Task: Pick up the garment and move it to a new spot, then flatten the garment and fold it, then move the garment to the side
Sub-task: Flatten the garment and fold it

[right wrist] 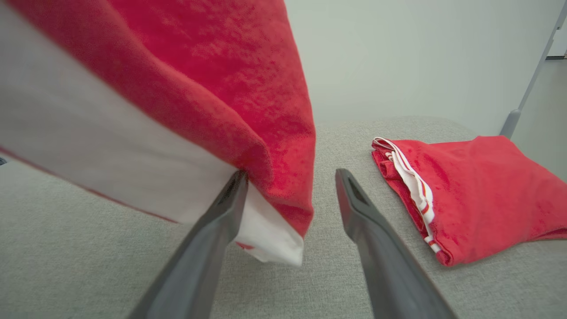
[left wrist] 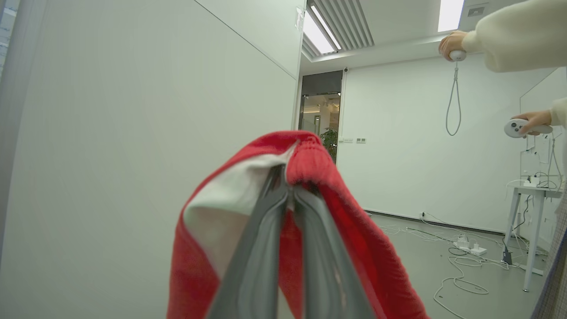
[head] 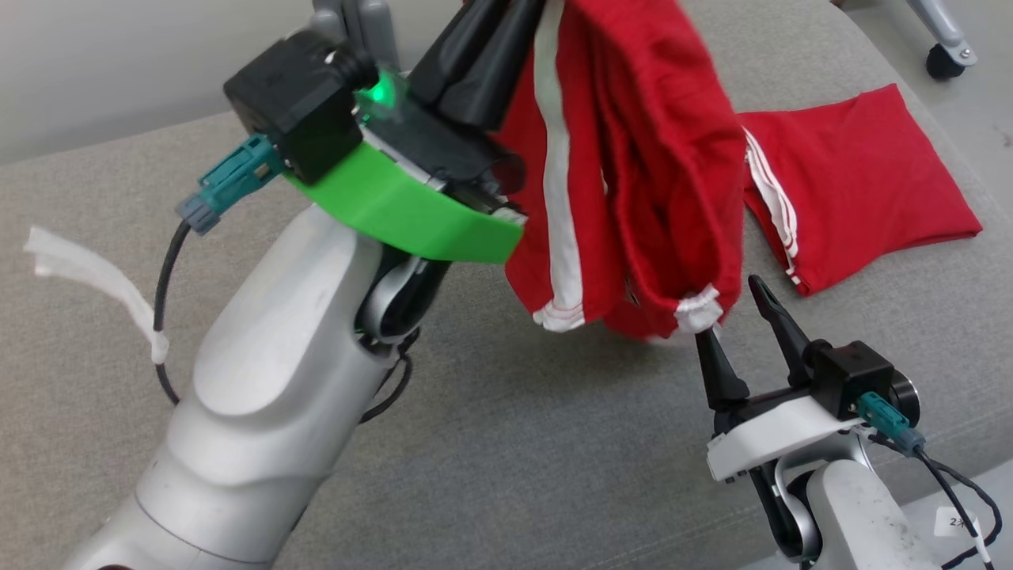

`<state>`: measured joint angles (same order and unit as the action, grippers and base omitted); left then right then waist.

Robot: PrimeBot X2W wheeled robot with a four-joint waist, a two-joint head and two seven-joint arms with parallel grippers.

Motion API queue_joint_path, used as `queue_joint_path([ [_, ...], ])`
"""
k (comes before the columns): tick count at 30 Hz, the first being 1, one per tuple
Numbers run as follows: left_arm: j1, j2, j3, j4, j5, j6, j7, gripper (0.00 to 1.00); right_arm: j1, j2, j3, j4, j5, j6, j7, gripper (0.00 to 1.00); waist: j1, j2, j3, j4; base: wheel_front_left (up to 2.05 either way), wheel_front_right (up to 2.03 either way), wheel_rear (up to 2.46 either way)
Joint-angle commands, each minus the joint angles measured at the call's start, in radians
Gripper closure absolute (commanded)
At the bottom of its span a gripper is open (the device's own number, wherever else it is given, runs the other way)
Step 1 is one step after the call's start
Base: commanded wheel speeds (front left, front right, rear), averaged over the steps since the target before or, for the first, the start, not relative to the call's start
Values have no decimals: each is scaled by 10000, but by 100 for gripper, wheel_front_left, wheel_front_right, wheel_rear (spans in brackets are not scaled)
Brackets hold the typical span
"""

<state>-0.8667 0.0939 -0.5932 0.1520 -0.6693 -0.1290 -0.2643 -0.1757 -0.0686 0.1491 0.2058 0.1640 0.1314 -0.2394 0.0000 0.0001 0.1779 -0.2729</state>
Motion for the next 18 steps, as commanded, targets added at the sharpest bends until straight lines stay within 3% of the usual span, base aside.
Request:
queue_joint_path([
  [1, 393, 283, 140, 371, 18, -23, 8, 100, -136, 34, 25, 12, -26, -16, -62, 0, 0, -1, 129, 192, 0, 0, 0],
  [5, 1050, 846, 280, 1922, 739, 4, 6, 100, -223, 25, 101, 13, -37, -18, -69, 0, 0, -1, 304, 461, 0, 0, 0],
  [10, 1467, 1289, 421, 3949, 1511, 396, 6, 100, -336, -12, 145, 0, -89, -18, -61, 0, 0, -1, 468, 740, 0, 0, 0],
  [11, 1493, 1307, 547, 4231, 1558, 493, 4, 92, -350, -31, 154, -1, -87, -16, -48, 0, 0, -1, 494, 800, 0, 0, 0],
  [12, 1514, 1345, 693, 4463, 1628, 651, 6, 72, -360, -30, 150, -8, -100, -18, -33, 0, 0, -1, 514, 849, 0, 0, 0],
  [13, 1581, 1387, 821, 4777, 1675, 836, 7, 1, -364, -33, 150, -18, -100, -16, -18, 0, 0, -1, 528, 903, 0, 0, 0],
  [15, 1743, 1301, 1036, 5458, 1544, 1102, 7, 0, -363, -62, 145, -16, -103, -18, 8, 0, 0, -1, 522, 1001, 0, 0, 0],
  [18, 1674, 1166, 1318, 6034, 1347, 1101, 6, 0, -363, -103, 160, -17, -102, -16, 47, 0, 0, -1, 493, 1129, 0, 0, 0],
])
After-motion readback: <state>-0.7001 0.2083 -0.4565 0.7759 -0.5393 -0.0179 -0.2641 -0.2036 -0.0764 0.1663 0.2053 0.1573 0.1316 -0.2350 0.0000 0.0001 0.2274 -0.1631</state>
